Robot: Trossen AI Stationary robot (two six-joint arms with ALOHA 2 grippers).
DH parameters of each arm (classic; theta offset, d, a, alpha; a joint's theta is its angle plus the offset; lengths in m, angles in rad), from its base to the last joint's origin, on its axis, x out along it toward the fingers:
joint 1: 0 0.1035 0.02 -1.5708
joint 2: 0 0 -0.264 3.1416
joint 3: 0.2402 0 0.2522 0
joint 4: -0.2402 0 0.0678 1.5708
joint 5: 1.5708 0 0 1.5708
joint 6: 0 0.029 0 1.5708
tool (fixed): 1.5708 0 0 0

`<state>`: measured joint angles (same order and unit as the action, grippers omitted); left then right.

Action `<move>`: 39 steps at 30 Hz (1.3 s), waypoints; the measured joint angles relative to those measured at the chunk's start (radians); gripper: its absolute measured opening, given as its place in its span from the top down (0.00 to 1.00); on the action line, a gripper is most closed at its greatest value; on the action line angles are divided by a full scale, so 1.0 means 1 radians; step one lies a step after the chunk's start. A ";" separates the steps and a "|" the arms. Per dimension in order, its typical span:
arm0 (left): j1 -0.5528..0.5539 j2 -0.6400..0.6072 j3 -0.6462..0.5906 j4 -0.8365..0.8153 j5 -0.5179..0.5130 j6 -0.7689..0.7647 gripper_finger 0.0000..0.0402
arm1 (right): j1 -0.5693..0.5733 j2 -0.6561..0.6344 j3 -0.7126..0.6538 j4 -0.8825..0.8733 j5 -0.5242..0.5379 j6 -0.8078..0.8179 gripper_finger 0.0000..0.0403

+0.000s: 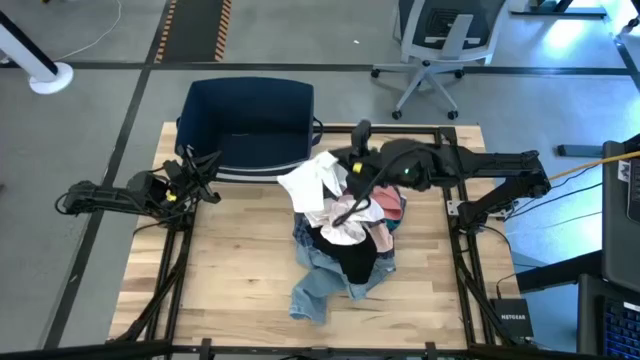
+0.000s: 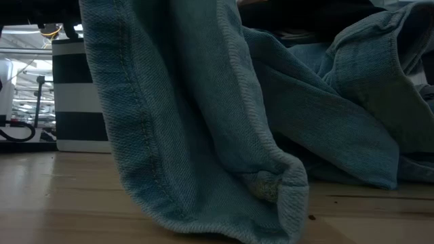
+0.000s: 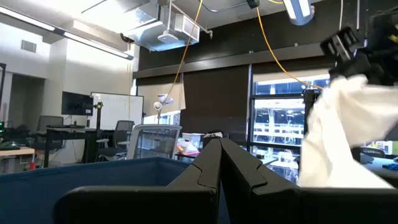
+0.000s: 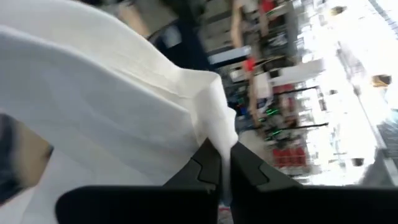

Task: Sort clothes
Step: Put the white underwear into the blue laundry bin

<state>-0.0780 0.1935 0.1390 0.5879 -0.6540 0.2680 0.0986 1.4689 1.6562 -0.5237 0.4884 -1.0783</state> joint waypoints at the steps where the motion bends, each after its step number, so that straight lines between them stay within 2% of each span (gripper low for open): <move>1: 0.000 0.000 0.000 0.000 0.000 0.000 1.00 | -0.014 0.000 0.000 0.038 -0.013 -0.012 0.94; 7: 0.000 0.000 0.000 0.000 0.000 0.009 1.00 | -0.108 0.000 0.000 0.219 -0.103 -0.062 0.93; 13: 0.000 0.000 0.000 0.001 0.000 0.024 1.00 | -0.210 0.009 0.001 0.430 -0.253 -0.071 0.96; 21: 0.000 0.000 0.000 0.005 0.000 0.024 1.00 | -0.296 0.102 0.001 0.754 -0.373 -0.070 0.95; 26: 0.000 0.000 0.000 0.006 0.000 0.024 1.00 | -0.335 0.199 0.001 0.882 -0.377 -0.070 0.94; 32: 0.000 0.000 0.000 0.006 0.000 0.043 1.00 | -0.370 0.313 0.001 0.888 -0.374 -0.070 0.92; 39: 0.000 0.000 0.000 0.009 0.000 0.047 1.00 | -0.375 0.421 0.001 0.882 -0.319 -0.082 0.91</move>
<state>-0.0776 0.1932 0.1387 0.5968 -0.6544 0.3145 -0.2764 1.8902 1.6569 0.3578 0.1692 -1.1603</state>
